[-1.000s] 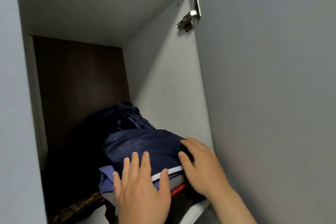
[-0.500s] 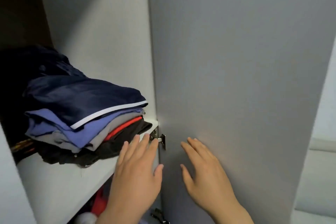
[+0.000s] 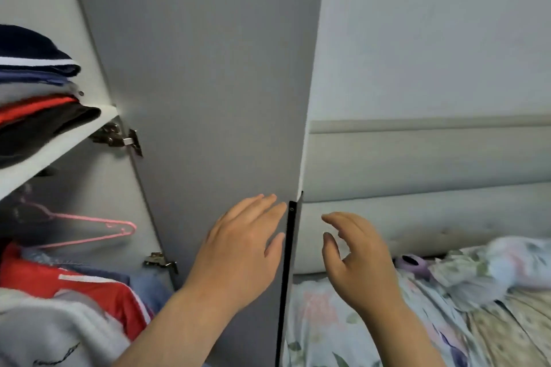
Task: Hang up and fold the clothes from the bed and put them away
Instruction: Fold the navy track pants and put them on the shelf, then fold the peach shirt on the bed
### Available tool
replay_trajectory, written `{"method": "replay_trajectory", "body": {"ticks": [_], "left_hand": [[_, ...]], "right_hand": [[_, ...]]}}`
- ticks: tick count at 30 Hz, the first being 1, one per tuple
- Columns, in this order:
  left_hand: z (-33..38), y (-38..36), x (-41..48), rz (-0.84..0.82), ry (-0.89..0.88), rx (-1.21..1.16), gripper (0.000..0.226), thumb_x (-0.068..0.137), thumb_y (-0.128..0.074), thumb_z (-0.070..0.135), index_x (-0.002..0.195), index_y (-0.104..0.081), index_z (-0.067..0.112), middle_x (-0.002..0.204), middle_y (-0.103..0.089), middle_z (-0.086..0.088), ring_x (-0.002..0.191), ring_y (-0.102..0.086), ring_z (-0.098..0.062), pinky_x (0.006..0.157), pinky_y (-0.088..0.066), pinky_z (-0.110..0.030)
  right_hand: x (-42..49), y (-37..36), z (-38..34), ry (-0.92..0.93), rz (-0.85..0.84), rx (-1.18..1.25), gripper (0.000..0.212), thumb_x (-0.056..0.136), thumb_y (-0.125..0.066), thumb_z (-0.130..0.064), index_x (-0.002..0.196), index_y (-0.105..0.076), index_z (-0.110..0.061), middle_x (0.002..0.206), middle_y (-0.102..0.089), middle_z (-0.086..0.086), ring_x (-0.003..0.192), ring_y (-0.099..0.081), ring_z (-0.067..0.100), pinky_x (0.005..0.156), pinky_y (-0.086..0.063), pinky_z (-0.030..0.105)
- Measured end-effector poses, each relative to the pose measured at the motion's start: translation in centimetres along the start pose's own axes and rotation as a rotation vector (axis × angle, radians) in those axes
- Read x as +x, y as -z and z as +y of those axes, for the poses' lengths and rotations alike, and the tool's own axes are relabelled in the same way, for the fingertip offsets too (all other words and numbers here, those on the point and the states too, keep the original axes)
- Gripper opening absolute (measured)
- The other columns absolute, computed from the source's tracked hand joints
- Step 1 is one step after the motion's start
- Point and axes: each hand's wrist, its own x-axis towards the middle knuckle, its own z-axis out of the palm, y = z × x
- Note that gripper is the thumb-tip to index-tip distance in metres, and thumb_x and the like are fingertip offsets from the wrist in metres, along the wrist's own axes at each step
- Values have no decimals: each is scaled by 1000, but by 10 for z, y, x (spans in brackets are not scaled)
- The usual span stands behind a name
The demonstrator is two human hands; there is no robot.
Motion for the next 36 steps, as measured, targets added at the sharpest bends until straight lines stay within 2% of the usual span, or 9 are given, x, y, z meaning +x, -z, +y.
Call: {"method": "replay_trajectory", "body": {"ticks": [2, 4, 6, 7, 11, 14, 22, 30, 36], "left_hand": [[22, -20, 8, -76, -101, -129, 48, 79, -76, 18, 126, -67, 15, 135, -62, 1, 127, -57, -17, 105, -44, -39], [45, -46, 17, -250, -199, -198, 58, 89, -67, 30, 144, -50, 27, 155, -33, 17, 145, -21, 4, 117, -20, -21], [60, -80, 23, -416, -273, -188, 65, 98, -50, 42, 156, -19, 38, 154, 5, 30, 132, 28, 19, 106, 17, -7], [66, -94, 28, -479, -293, -157, 67, 100, -45, 44, 157, -9, 38, 154, 11, 30, 125, 38, 19, 99, 25, -6], [80, -149, 47, -569, -320, -112, 64, 102, -39, 43, 157, -8, 36, 165, 8, 13, 146, 20, 0, 108, 19, -18], [94, -183, 59, -608, -369, -110, 63, 101, -38, 44, 157, -12, 36, 166, 4, 10, 151, 10, -9, 114, 11, -23], [153, -232, 74, -731, -548, -381, 61, 97, -54, 40, 153, -30, 34, 163, -9, 15, 151, -1, -5, 115, -2, -19], [215, -255, 59, -833, -758, -564, 57, 94, -61, 34, 148, -42, 31, 160, -25, 13, 150, -13, -7, 117, -13, -23], [254, -256, 29, -990, -882, -655, 58, 95, -56, 44, 149, -36, 40, 161, -18, 18, 150, -9, -5, 121, -19, -31]], "right_hand": [[-7, 18, 25, -69, 5, -87, 35, 85, -64, -14, 120, -69, -14, 119, -68, -2, 110, -58, 13, 95, -40, 18], [-16, 35, 53, -161, -19, -178, 42, 84, -72, -10, 126, -67, -12, 128, -66, 3, 118, -58, 17, 102, -39, 23], [-28, 50, 81, -266, -32, -279, 49, 81, -78, -9, 128, -66, -10, 132, -65, 7, 121, -59, 24, 103, -39, 31], [-34, 58, 94, -305, -36, -336, 50, 79, -79, -9, 128, -66, -10, 133, -64, 8, 122, -60, 26, 102, -41, 34], [-67, 88, 138, -467, -50, -477, 53, 79, -79, -13, 130, -64, -11, 137, -60, 9, 126, -54, 23, 96, -50, 38], [-91, 109, 159, -629, -71, -509, 53, 89, -70, -20, 140, -57, -16, 149, -50, 5, 136, -47, 23, 106, -42, 35], [-156, 167, 164, -980, -14, -613, 54, 98, -56, -33, 149, -43, -23, 157, -38, -2, 143, -36, 19, 114, -32, 33], [-214, 201, 109, -1260, 112, -719, 55, 101, -47, -36, 153, -35, -26, 161, -30, -7, 147, -27, 13, 117, -25, 30], [-255, 205, 40, -1464, 214, -789, 56, 101, -44, -40, 154, -31, -30, 160, -28, -10, 146, -26, 12, 118, -24, 29]]}}
